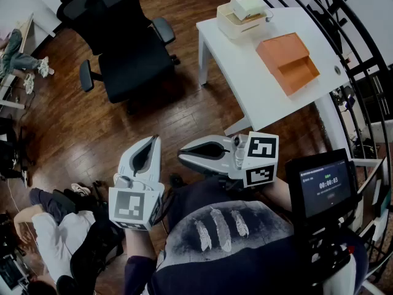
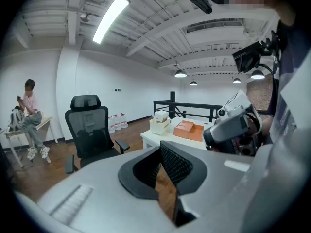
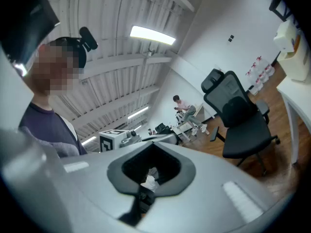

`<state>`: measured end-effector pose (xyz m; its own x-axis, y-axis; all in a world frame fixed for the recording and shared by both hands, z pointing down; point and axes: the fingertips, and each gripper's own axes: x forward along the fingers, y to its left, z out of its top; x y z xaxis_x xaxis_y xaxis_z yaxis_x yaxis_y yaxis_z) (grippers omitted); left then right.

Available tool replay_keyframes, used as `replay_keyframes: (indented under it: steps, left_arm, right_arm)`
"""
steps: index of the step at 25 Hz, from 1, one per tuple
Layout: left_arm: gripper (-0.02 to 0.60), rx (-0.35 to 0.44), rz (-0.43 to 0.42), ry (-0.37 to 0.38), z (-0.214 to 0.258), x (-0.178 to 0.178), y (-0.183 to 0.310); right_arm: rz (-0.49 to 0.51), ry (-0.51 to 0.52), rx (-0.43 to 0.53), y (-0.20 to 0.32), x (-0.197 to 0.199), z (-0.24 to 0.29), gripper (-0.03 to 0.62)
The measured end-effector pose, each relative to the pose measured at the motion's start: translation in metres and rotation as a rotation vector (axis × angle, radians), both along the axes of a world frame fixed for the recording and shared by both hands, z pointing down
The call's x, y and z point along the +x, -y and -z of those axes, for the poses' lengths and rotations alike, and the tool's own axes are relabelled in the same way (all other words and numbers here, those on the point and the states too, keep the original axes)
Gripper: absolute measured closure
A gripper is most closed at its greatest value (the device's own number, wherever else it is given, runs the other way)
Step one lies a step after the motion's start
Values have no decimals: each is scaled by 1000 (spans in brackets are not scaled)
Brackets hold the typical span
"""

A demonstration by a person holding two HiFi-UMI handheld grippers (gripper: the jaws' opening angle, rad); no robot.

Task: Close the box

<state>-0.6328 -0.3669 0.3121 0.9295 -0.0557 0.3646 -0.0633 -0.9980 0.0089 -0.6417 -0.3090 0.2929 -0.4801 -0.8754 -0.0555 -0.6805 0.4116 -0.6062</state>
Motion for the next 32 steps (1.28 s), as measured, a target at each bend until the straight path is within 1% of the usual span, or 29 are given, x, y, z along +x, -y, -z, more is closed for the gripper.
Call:
replay_keyframes:
  steps: [2, 4, 7, 10, 12, 15, 17, 21, 23, 25, 27, 29, 32]
  left_arm:
    - [566, 4, 24, 1, 1, 12, -14]
    - [566, 13, 25, 13, 3, 32, -29]
    - [566, 34, -23, 34, 5, 66, -44]
    - [566, 5, -84, 19, 1, 93, -55]
    - [566, -9, -143, 9, -3, 107, -59]
    - [566, -43, -227, -2, -9, 128, -66]
    - [566, -56, -274, -14, -9, 149, -72]
    - [566, -60, -355, -13, -3, 177, -100]
    - [566, -43, -397, 2, 0, 197, -120]
    - [566, -19, -409, 8, 6, 224, -144]
    - [566, -18, -398, 5, 14, 253, -173]
    - [566, -15, -383, 14, 17, 280, -201]
    - [566, 12, -338, 43, 9, 322, -236]
  right_arm:
    - [0, 23, -12, -21, 11, -6, 589]
    - [-13, 49, -22, -41, 29, -8, 589]
    - [-60, 67, -31, -60, 59, -11, 589]
    - [-111, 51, -48, -67, 80, -17, 589]
    - [-162, 17, -67, -71, 95, -18, 589]
    - [-288, -34, -85, -85, 120, -14, 589]
    - [-349, -64, -99, -96, 136, -12, 589]
    - [-386, -152, -114, -116, 160, -4, 589]
    - [-394, -238, -115, -129, 183, 0, 589]
    - [-388, -348, -112, -149, 216, 6, 589]
    - [-375, -429, -107, -175, 251, 14, 589]
    - [-360, -461, -98, -203, 284, 19, 589]
    - [-313, -478, -89, -242, 330, 14, 589]
